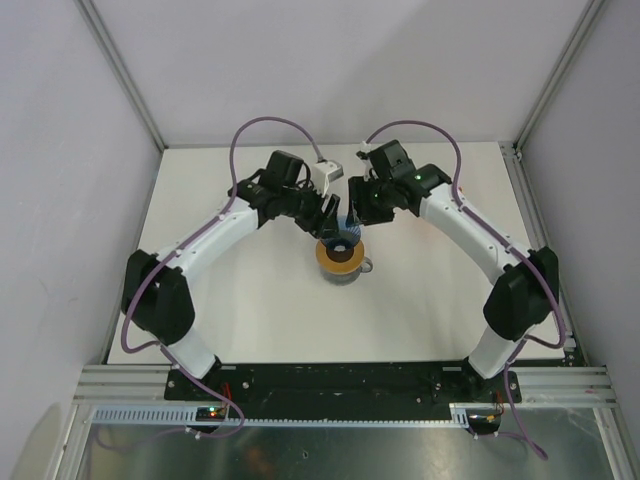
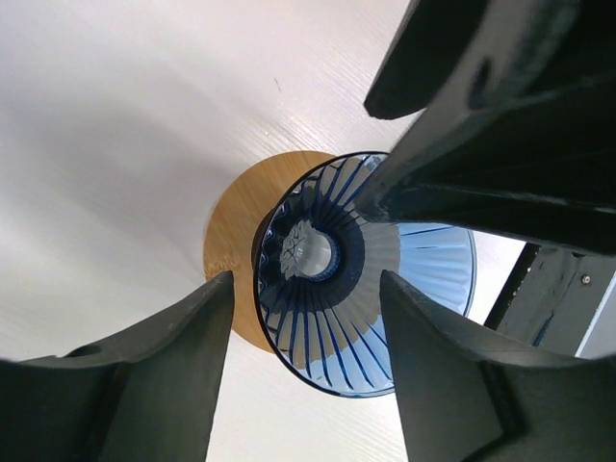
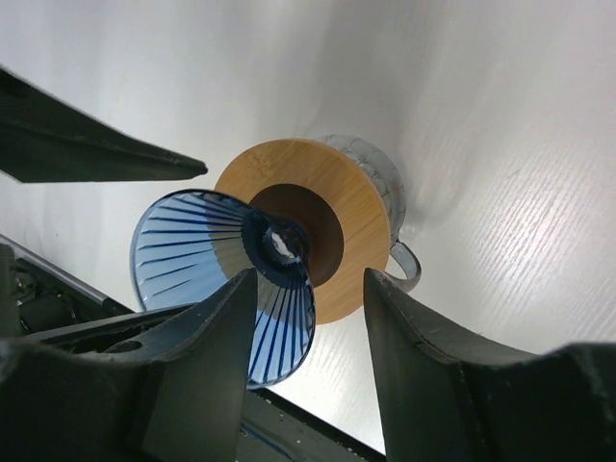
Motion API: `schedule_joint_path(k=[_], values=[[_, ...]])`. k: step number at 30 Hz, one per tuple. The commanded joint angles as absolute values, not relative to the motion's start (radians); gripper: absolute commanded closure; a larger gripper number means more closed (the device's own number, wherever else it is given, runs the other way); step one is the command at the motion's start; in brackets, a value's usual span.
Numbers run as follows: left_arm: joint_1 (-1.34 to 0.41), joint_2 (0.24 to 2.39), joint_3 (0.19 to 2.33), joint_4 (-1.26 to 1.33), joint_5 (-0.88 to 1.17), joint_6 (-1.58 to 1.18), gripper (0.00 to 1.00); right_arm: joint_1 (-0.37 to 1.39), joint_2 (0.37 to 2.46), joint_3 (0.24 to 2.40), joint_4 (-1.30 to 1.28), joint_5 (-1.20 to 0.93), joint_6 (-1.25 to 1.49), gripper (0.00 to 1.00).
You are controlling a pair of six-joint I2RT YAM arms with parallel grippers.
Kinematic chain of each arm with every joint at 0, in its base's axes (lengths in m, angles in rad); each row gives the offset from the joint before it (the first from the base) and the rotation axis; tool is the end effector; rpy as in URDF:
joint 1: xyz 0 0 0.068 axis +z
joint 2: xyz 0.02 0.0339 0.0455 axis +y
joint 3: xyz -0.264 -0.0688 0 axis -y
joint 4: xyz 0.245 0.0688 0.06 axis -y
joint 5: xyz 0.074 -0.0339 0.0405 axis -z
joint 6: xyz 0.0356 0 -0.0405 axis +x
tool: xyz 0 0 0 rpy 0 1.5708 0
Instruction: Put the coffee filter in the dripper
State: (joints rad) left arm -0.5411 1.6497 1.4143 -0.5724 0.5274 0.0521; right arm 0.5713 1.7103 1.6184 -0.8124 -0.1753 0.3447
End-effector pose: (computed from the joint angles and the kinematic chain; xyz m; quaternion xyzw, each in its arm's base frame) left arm 0.3040 -0.2036 0.3022 0.3547 0.8285 -0.3217 0.2902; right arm 0.3109 0.2072 0.3265 -0.1349 0.9321 0.2183 0.2557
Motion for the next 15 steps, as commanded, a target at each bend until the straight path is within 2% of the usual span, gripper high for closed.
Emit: schedule_joint_path(k=[1,8,15], values=[[-0.536,1.618,1.474,-0.568,0.527,0.064,0.30,0.561,1.609,1.689,-0.818,-0.132,0.315,0.43],[-0.503,1.568,1.504,-0.569,0.484,0.088,0.19,0.434,1.449,1.612,-0.802,0.067,0.302,0.17],[-0.456,1.557,1.505,-0.568,0.474,0.086,0.19,0.133,1.416,1.486,-0.739,0.208,0.385,0.15]])
